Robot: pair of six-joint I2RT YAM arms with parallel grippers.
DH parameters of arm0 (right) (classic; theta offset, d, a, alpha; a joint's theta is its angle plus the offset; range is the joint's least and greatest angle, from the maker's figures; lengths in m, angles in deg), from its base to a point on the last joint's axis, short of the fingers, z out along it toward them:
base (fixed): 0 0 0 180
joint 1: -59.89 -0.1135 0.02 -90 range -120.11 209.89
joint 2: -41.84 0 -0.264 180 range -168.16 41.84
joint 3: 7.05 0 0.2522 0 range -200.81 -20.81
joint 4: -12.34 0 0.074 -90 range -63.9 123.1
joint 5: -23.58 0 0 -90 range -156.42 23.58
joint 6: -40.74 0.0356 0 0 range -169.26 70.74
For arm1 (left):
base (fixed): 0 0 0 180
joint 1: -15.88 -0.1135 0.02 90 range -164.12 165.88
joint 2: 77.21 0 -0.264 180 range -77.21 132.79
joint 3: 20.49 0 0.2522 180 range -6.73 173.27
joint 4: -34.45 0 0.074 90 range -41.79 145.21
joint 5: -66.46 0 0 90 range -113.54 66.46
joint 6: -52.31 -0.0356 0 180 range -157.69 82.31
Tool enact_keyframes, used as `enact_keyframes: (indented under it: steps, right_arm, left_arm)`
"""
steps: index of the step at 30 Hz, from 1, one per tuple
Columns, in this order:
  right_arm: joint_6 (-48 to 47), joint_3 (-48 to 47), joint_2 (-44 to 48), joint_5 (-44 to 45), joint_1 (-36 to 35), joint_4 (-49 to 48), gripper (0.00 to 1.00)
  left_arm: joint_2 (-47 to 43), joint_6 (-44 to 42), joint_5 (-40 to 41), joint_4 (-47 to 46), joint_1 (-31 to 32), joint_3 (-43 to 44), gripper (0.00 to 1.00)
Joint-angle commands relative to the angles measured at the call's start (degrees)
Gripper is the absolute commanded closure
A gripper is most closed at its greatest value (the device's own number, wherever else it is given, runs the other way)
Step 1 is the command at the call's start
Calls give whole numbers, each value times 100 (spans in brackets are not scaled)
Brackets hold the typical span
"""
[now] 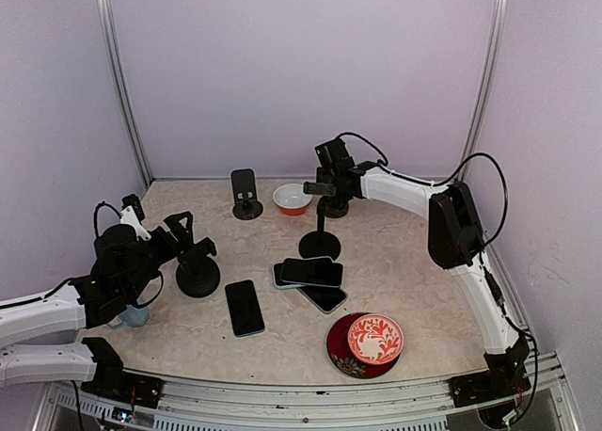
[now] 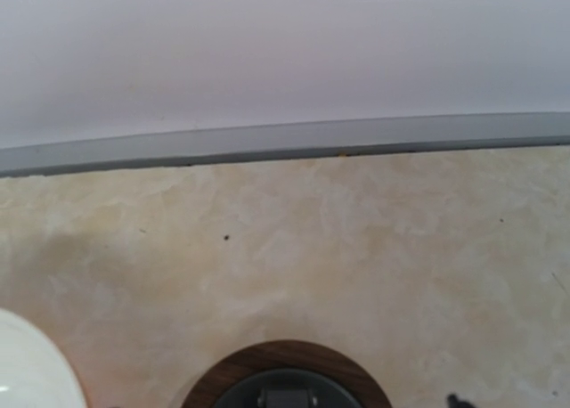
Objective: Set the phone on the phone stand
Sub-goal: Place the phone stand at the center of the board, then adjust the phone.
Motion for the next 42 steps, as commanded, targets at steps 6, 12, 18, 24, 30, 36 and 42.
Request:
enact_keyframes:
  steps: [6,12,18,24,30,36,42]
  right_arm:
    - [-123,-193,206,-117,85,-386,25]
    - [-356,-147,350,-627,60,-599,0]
    - [-533,-46,604,-671,9,-703,0]
    - [-764,476,1214,-861,2,-850,0]
    - [-1241,2513,2879,-1379,2,-1792,0]
    - [-1220,5280,4842,-2174,10,-3066,0]
    - [-1243,7202,6087,-3340,-233,-3248,0]
  left_arm:
    - [212,-390,132,1193,1,-237,1]
    - [221,-389,147,1191,4,-237,1]
    - [213,-390,160,1199,-2,-237,1]
    - [195,-387,176,1217,-2,-237,1]
    - [177,-397,197,1241,0,-228,1]
    - [96,-407,232,1295,1,-219,1]
    - [74,-403,219,1213,5,-288,1]
